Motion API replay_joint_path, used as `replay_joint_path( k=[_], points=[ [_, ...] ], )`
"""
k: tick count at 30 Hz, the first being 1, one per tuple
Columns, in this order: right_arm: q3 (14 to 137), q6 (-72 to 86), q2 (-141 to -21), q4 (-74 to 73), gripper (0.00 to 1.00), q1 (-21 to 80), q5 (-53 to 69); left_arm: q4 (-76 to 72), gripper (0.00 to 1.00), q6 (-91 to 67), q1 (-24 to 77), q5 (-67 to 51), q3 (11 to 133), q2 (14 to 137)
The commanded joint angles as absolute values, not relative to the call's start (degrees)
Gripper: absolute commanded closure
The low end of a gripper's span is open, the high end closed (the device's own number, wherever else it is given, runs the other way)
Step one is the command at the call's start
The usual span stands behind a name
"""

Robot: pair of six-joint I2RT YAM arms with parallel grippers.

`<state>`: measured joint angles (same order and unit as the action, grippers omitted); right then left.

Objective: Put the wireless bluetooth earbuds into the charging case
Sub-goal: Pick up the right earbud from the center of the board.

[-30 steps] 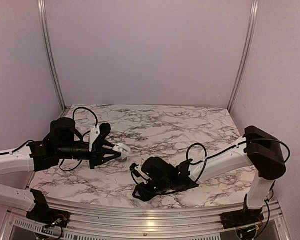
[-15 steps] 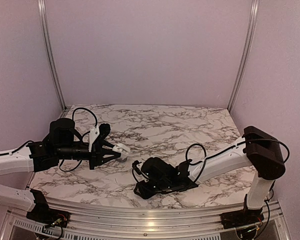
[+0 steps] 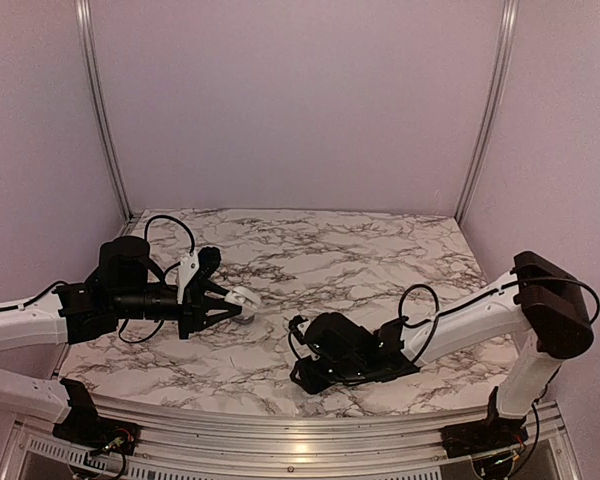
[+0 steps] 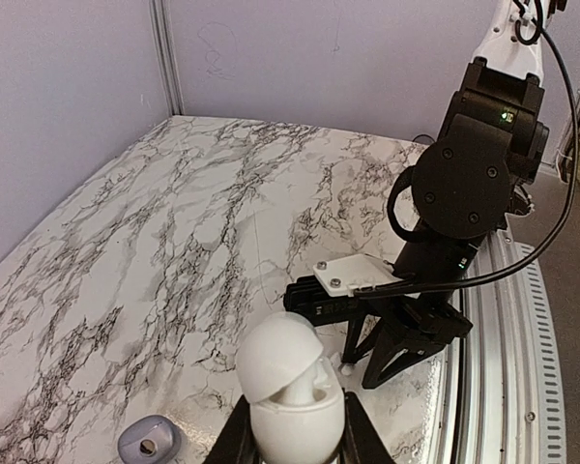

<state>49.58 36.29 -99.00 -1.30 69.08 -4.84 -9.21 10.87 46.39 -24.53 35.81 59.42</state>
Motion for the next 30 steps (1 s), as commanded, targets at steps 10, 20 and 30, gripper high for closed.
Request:
replay_joint_path(
  k=[10,20,30],
  points=[
    [48.7,38.4,-99.6,-2.3,0.75,67.1,-8.5,-11.0,1.0,10.7,46.1,-24.7,35.4,58.3],
    [42.8,37.7,-90.4,4.6,0.72,67.0,-4.1,-11.0,1.0,10.7,46.1,-24.7,35.4,58.3],
    [42.1,40.5,-93.6,5.9,0.71,65.3,-5.3,-11.0,1.0,10.6,46.1,-24.8,35.3,58.1]
  ],
)
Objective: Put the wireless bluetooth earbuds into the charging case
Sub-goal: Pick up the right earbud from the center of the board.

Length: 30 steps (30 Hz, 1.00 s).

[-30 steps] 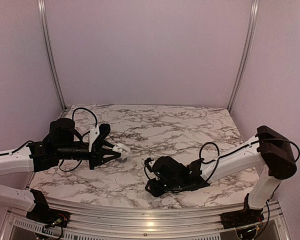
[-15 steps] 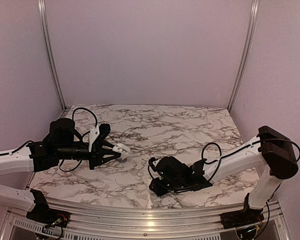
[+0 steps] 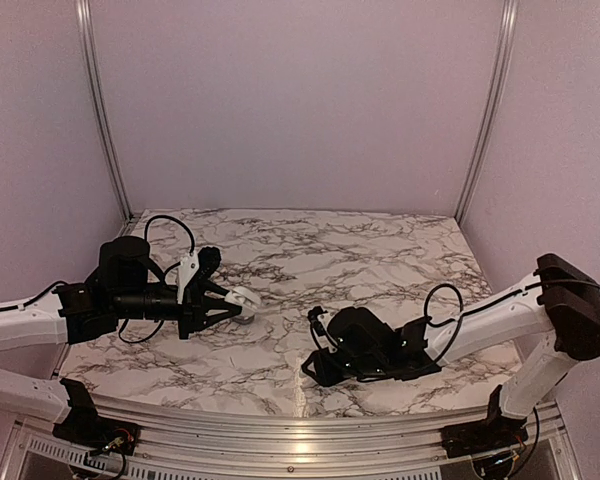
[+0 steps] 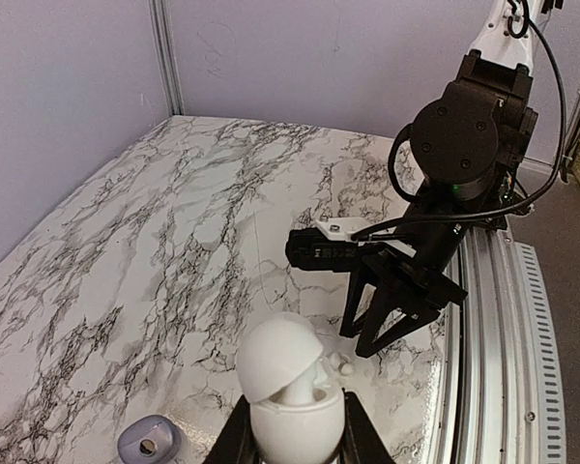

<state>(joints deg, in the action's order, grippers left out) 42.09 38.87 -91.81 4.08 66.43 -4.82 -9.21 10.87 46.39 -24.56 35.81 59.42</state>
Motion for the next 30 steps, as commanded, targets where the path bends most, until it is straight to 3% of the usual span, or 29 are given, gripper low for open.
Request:
replay_joint_path(
  k=[1,24,30],
  points=[
    [42.3,40.6,-94.1,5.7,0.72,65.1,-5.5,-11.0,1.0,10.6,46.1,-24.8,35.3,58.0],
    [46.9,39.5,-102.9,6.8,0.86,64.5,-2.4,-10.9,1.0,10.9,46.1,-23.8,35.4,58.6],
    [47.1,39.5,-102.6,6.4,0.99,64.8,-2.6,-10.9,1.0,10.9,46.1,-23.8,35.5,58.6]
  ],
)
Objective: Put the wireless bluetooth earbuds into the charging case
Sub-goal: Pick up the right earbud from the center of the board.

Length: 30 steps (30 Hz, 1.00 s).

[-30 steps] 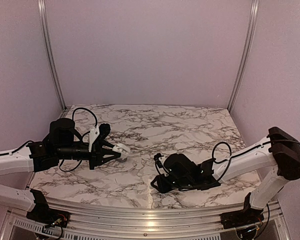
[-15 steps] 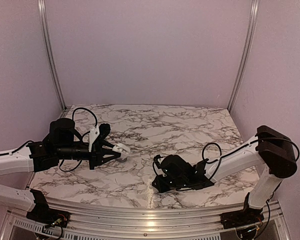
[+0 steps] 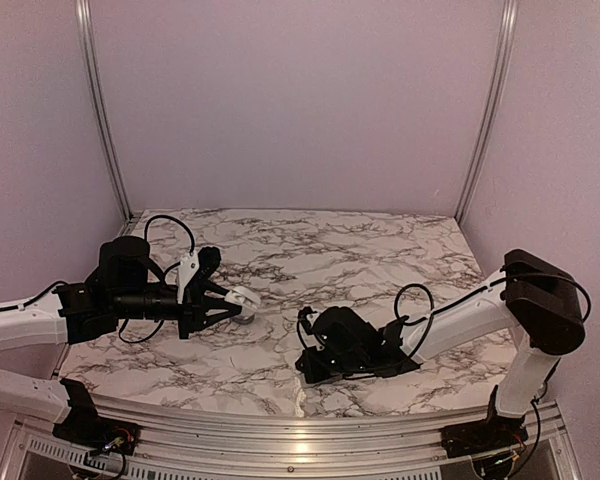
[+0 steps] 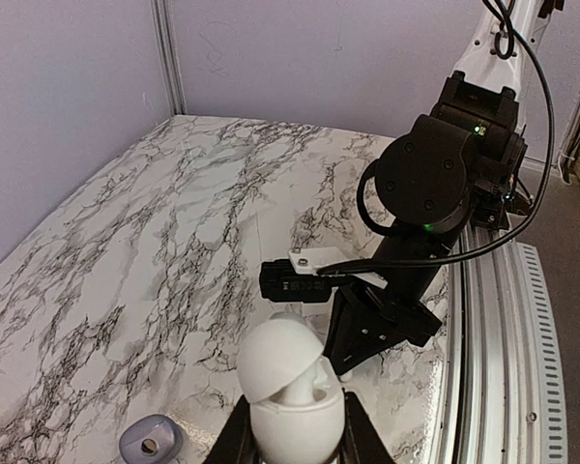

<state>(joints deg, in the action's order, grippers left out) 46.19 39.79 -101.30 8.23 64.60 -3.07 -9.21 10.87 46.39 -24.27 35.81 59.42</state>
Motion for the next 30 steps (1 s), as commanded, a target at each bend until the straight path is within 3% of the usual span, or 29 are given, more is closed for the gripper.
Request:
replay_joint_path(
  k=[1,11,19,30],
  points=[
    [47.1,39.5,-102.6,6.1,1.0,65.0,-2.8,-10.9,1.0,10.9,46.1,-23.7,35.4,58.6],
    [45.8,37.8,-97.5,3.6,1.0,65.9,-4.8,-10.9,1.0,10.9,46.1,-25.6,35.5,58.6],
    [47.3,27.9,-85.2,3.6,1.0,69.1,6.4,-11.1,1.0,10.8,46.1,-31.7,36.2,59.2],
    [51.9,21.7,-78.2,7.4,1.0,73.2,15.4,-11.9,1.0,10.3,46.7,-39.8,36.6,59.3]
  ],
)
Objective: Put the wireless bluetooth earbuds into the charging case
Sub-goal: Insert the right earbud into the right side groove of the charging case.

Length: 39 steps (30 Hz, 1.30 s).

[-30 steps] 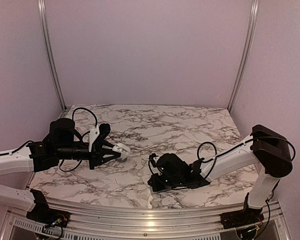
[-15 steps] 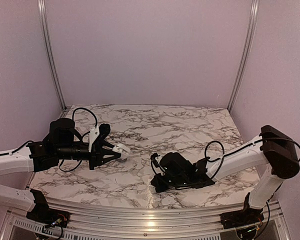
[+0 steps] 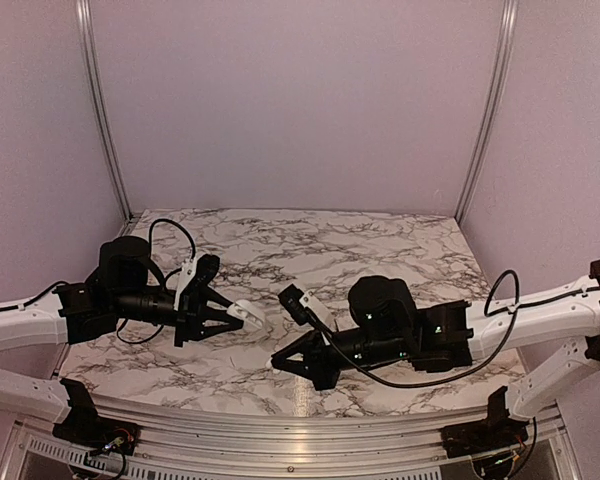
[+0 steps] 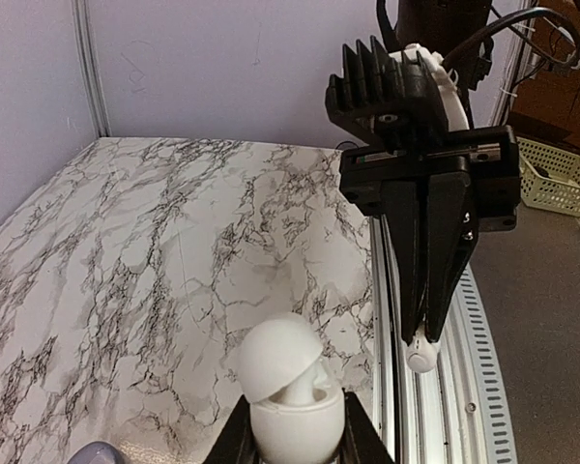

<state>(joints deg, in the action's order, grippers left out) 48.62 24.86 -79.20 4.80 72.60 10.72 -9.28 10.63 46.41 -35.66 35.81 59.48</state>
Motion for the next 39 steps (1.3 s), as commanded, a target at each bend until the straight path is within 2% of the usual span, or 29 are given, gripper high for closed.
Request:
replay_joint_path(
  k=[1,14,39],
  points=[
    [52.5,21.4,-78.4,7.4,1.0,73.2,16.0,-12.0,1.0,10.4,46.9,-40.3,36.6,59.2],
    [57.2,19.3,-79.3,5.4,1.0,73.2,16.8,-12.2,1.0,11.7,48.7,-45.5,36.6,59.0],
    [57.0,18.4,-75.9,2.4,1.0,73.2,10.4,-11.1,1.0,15.6,50.6,-50.0,36.6,58.1]
  ],
)
